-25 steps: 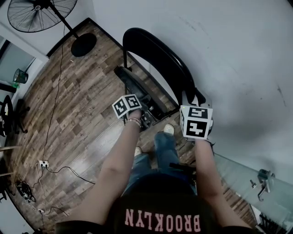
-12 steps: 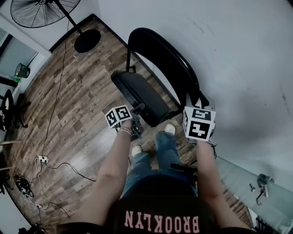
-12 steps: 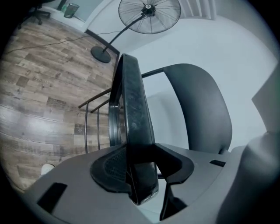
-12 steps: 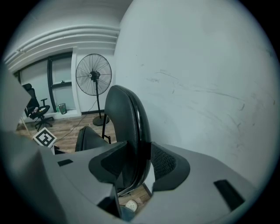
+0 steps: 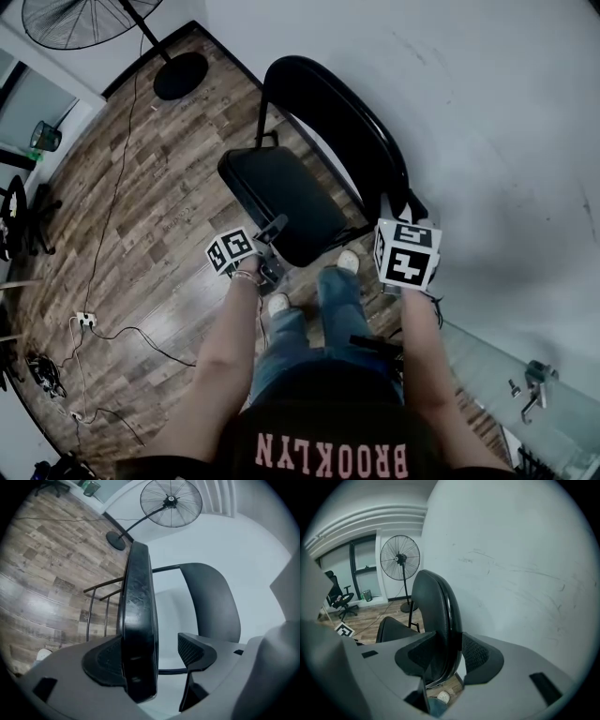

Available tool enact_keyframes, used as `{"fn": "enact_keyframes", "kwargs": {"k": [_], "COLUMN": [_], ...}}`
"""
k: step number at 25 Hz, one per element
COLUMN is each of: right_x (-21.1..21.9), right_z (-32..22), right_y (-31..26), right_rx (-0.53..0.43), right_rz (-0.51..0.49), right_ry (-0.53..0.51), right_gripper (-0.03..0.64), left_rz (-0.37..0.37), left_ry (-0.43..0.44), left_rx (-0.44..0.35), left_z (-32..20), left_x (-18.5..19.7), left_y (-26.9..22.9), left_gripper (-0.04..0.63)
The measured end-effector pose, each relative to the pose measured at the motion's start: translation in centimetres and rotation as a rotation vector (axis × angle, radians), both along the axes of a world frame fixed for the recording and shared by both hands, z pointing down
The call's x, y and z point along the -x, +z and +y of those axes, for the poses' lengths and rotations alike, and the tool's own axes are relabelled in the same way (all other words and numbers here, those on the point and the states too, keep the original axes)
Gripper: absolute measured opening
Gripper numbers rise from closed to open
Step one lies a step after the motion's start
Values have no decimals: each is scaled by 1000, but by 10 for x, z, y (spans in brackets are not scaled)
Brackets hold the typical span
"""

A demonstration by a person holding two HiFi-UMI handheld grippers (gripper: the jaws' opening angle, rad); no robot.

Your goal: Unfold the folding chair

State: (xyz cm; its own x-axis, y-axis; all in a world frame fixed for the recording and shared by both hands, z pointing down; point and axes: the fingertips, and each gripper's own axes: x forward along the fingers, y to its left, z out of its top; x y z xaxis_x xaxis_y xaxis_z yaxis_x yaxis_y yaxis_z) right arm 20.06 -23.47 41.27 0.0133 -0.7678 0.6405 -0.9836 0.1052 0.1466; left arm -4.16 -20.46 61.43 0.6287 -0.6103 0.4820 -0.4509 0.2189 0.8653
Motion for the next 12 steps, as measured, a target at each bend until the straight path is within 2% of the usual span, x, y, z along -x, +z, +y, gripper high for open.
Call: {"fn": "enact_keyframes", "kwargs": {"k": [3, 12], "right_x": [1, 5], "right_z": [2, 1], "right_y": [5, 13], "right_rx": [1, -12], "right_rz": [8, 50], "right_ry": [-2, 24], "right_gripper": [169, 193], "left_rz": [-17, -56], "left_ry": [-34, -46], "left_rx": [24, 46], "left_z": [6, 17], "left_x": [11, 29], "left_y": [10, 29], "left_gripper": [324, 323]}}
